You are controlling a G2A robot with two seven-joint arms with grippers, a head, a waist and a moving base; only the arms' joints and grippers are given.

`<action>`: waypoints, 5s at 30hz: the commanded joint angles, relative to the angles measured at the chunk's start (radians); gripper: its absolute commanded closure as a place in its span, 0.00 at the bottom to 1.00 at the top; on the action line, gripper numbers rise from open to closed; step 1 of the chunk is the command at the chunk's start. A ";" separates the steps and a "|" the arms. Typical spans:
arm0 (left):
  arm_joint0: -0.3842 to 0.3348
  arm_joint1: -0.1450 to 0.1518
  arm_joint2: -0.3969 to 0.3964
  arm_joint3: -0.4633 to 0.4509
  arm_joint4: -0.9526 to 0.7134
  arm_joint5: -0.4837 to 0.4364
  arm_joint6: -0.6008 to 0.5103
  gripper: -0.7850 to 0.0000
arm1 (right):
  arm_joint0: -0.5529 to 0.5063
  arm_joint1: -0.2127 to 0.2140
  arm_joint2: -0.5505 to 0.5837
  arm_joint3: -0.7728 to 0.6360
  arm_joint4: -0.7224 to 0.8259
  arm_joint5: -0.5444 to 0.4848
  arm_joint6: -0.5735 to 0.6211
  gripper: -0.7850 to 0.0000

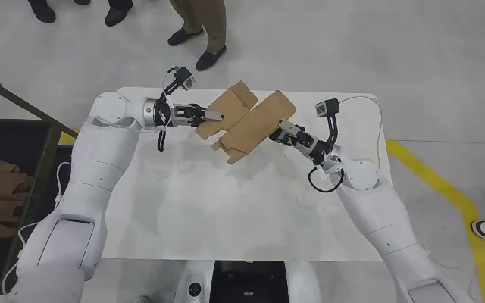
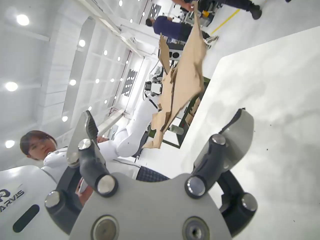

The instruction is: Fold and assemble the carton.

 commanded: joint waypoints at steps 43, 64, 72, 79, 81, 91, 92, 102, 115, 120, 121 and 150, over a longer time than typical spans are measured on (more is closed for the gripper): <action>0.082 0.038 0.059 -0.022 -0.249 -0.210 0.292 0.00 | -0.143 0.004 0.066 -0.127 -0.040 0.143 -0.225 1.00; 0.086 -0.002 0.122 -0.035 -0.131 -0.220 0.479 0.62 | -0.228 -0.011 0.041 -0.239 -0.156 0.179 -0.359 1.00; 0.083 -0.009 0.120 -0.043 -0.130 -0.201 0.477 1.00 | -0.235 -0.017 0.036 -0.241 -0.163 0.176 -0.370 1.00; 0.086 -0.014 0.119 -0.042 -0.129 -0.195 0.469 1.00 | -0.246 -0.021 0.036 -0.247 -0.173 0.172 -0.384 1.00; 0.086 -0.015 0.118 -0.040 -0.133 -0.193 0.467 1.00 | -0.249 -0.022 0.035 -0.246 -0.180 0.170 -0.386 1.00; 0.079 -0.013 0.073 -0.010 -0.207 -0.167 0.400 1.00 | -0.240 -0.023 0.078 -0.217 -0.120 0.097 -0.363 0.00; 0.077 -0.011 0.064 -0.006 -0.212 -0.160 0.380 1.00 | -0.233 -0.022 0.085 -0.203 -0.110 0.086 -0.338 0.00; 0.053 0.017 -0.002 0.011 -0.238 -0.096 0.096 1.00 | -0.116 -0.008 0.118 -0.051 0.057 0.054 0.065 0.00; 0.069 0.028 0.011 -0.045 -0.201 -0.056 0.057 1.00 | -0.024 -0.009 0.049 0.044 0.148 0.078 0.422 0.27; 0.059 0.027 0.027 -0.032 -0.173 -0.067 0.068 1.00 | -0.012 -0.010 0.043 0.061 0.169 0.071 0.445 0.57; 0.058 0.027 0.032 -0.031 -0.172 -0.066 0.067 1.00 | -0.011 -0.011 0.042 0.063 0.173 0.071 0.446 0.58; 0.034 0.027 0.077 0.013 -0.158 -0.104 0.105 1.00 | 0.022 -0.023 0.000 0.113 0.172 0.075 0.410 1.00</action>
